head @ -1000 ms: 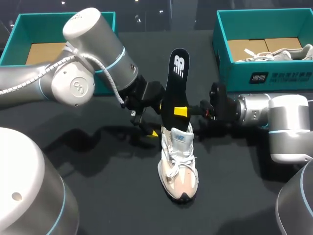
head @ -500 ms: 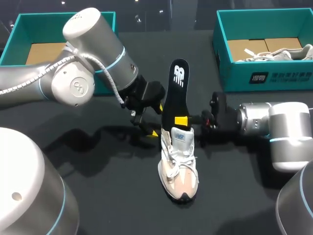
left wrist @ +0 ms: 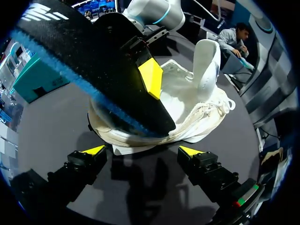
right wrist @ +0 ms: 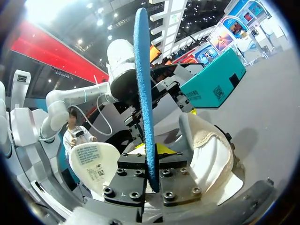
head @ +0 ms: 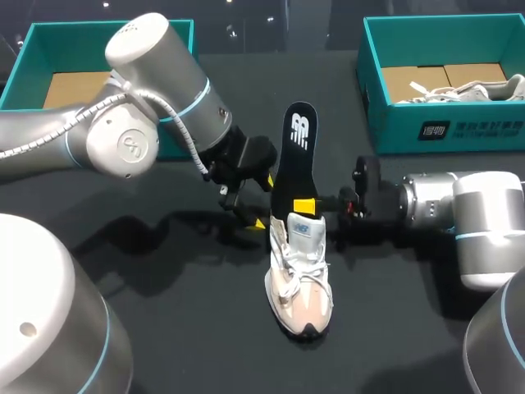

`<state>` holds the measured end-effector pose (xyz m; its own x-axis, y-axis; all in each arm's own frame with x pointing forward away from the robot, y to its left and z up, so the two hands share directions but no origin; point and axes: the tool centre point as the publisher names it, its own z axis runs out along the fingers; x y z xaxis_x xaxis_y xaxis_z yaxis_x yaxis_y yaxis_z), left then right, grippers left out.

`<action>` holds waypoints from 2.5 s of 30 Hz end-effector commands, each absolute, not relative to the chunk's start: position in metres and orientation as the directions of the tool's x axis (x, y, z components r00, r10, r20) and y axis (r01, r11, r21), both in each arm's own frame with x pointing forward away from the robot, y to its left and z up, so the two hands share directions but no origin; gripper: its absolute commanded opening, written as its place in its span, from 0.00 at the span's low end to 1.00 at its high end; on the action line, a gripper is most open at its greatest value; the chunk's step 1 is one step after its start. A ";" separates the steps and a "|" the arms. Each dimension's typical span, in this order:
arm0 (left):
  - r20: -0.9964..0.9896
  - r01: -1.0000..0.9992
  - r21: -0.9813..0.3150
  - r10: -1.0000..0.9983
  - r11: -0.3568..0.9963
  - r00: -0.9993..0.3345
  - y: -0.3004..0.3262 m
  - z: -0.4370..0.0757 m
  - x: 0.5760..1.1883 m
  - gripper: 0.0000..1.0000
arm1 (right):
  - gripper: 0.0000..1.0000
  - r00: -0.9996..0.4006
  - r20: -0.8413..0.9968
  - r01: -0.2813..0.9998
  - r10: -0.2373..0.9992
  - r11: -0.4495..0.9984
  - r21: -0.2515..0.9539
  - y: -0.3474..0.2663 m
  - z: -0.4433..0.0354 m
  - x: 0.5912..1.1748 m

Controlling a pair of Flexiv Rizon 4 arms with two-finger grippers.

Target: Take the shoe out of the shoebox, open the shoe tongue, remove and reinsert the insole, then place the shoe into the shoebox

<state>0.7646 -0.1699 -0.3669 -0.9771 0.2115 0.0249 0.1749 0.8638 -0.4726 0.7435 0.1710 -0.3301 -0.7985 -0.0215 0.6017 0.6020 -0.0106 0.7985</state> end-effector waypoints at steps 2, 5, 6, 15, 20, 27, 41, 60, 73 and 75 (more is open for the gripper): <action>0.025 0.176 -0.470 0.212 0.865 -0.977 -0.170 -0.367 0.765 1.00 | 0.17 -0.798 0.601 0.602 -0.031 0.000 0.799 0.173 -0.331 0.746; 0.025 0.176 -0.470 0.212 0.865 -0.977 -0.170 -0.367 0.765 1.00 | 0.20 -0.802 0.597 0.597 -0.036 0.004 0.802 0.174 -0.329 0.748; 0.025 0.176 -0.470 0.212 0.865 -0.977 -0.170 -0.367 0.765 1.00 | 0.22 -0.803 0.595 0.595 -0.037 0.005 0.803 0.174 -0.328 0.748; 0.025 0.176 -0.470 0.212 0.865 -0.977 -0.170 -0.367 0.765 1.00 | 0.27 -0.819 0.572 0.572 -0.039 0.015 0.820 0.175 -0.318 0.751; 0.025 0.176 -0.470 0.212 0.865 -0.977 -0.170 -0.367 0.765 1.00 | 0.29 -0.830 0.557 0.556 -0.043 0.024 0.831 0.176 -0.311 0.752; 0.025 0.176 -0.470 0.212 0.865 -0.977 -0.170 -0.367 0.765 1.00 | 0.31 -0.850 0.524 0.522 -0.051 0.043 0.852 0.180 -0.298 0.758; 0.025 0.176 -0.470 0.212 0.865 -0.977 -0.170 -0.367 0.765 1.00 | 0.00 -0.837 0.547 0.545 0.002 0.088 0.834 0.183 -0.303 0.767; 0.025 0.176 -0.470 0.212 0.865 -0.977 -0.170 -0.367 0.765 1.00 | 0.00 -0.798 0.603 0.600 0.006 0.108 0.793 0.179 -0.326 0.739; 0.025 0.176 -0.470 0.212 0.865 -0.977 -0.170 -0.367 0.765 1.00 | 0.47 -0.825 0.562 0.556 -0.051 0.105 0.825 0.187 -0.308 0.756; 0.025 0.176 -0.470 0.212 0.865 -0.977 -0.170 -0.367 0.765 1.00 | 0.38 -0.830 0.555 0.548 -0.054 0.102 0.830 0.187 -0.304 0.758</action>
